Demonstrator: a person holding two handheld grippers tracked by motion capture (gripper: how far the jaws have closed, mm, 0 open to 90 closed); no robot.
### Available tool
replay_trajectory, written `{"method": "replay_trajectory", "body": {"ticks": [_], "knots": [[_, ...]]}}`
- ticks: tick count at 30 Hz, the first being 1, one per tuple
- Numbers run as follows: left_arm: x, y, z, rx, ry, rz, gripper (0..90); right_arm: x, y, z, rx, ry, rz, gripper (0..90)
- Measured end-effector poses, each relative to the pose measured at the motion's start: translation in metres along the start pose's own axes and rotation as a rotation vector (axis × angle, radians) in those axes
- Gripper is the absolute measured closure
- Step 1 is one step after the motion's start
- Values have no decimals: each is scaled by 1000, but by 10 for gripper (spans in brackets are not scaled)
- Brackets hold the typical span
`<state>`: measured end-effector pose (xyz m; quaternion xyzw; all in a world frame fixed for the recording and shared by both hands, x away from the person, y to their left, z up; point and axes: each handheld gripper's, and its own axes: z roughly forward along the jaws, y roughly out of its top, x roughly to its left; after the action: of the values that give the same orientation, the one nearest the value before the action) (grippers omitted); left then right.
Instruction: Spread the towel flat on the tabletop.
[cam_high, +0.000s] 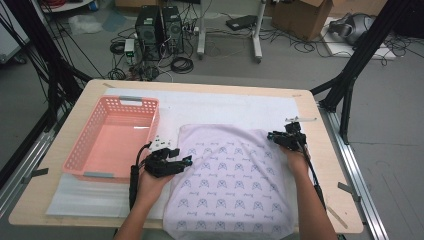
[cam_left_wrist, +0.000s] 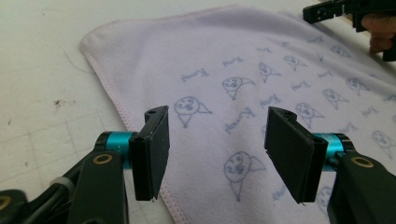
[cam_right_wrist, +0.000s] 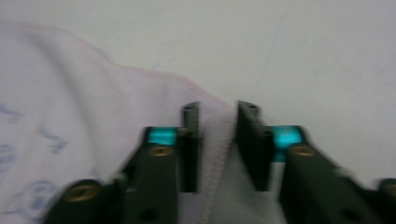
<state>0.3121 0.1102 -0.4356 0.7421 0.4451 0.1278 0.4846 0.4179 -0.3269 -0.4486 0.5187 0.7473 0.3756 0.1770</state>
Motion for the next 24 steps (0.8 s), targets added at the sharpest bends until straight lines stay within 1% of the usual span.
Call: {"method": "replay_trajectory", "body": {"ticks": [1, 2, 3, 4, 5, 6, 7, 8, 9, 10, 11, 12, 13, 14, 15, 16, 17, 18, 19, 20, 21, 22, 23, 24], "knots": [[0, 0, 0, 5, 3, 2, 406, 0, 1, 0, 4, -4, -34, 867], [0, 0, 0, 3, 8, -1, 405, 1, 2, -2, 3, -75, -70, 871], [0, 0, 0, 4, 12, 0, 404, -1, 3, -5, -21, -140, -79, 871], [-1, 0, -1, -1, 14, -3, 402, -4, 3, -8, -58, -161, -44, 869], [-1, 0, -1, 1, 12, -7, 400, -5, 2, -11, -90, -165, -10, 860], [-1, 0, -1, 1, 14, -11, 397, -5, 2, -11, -110, -166, -2, 830], [0, 0, -2, 4, 17, -8, 396, -2, 3, -11, -110, -165, -13, 746], [0, 0, -2, 2, 18, -15, 396, 1, 3, -10, -110, -186, -41, 690], [1, 0, -2, -1, 22, -13, 396, 3, 4, -12, -115, -188, -45, 646], [1, 0, -1, -3, 26, -13, 396, 4, 5, -14, -123, -167, -37, 655], [1, 0, 0, -3, 30, -15, 398, 5, 5, -17, -125, -161, -48, 686], [2, 0, 1, -4, 39, -15, 402, 7, 5, -20, -129, -170, -67, 710], [2, 0, 3, -5, 51, -12, 415, 8, 4, -22, -134, -154, -70, 750], [3, 0, 5, -10, 70, -9, 435, 8, 3, -23, -134, -113, -60, 788], [4, 1, 6, -21, 86, -16, 451, 9, 2, -24, -121, -59, -55, 803], [6, 1, 8, -37, 87, -34, 458, 9, 0, -21, -91, 11, -44, 798], [8, 2, 11, -45, 85, -46, 469, 11, -2, -18, -46, 44, -59, 799], [10, 3, 13, -62, 91, -55, 470, 14, -5, -16, -12, 33, -91, 817], [11, 3, 15, -74, 97, -59, 477, 15, -9, -14, 15, 23, -106, 829], [12, 3, 18, -75, 109, -55, 487, 14, -11, -13, 16, 3, -113, 834], [14, 5, 21, -61, 114, -50, 488, 13, -13, -15, 7, -53, -111, 833], [14, 6, 24, -50, 119, -37, 489, 11, -13, -16, 10, -102, -124, 811], [14, 8, 27, -47, 128, -30, 489, 11, -12, -18, 15, -157, -135, 768], [14, 10, 28, -51, 132, -25, 487, 9, -13, -23, 16, -169, -115, 742]]}}
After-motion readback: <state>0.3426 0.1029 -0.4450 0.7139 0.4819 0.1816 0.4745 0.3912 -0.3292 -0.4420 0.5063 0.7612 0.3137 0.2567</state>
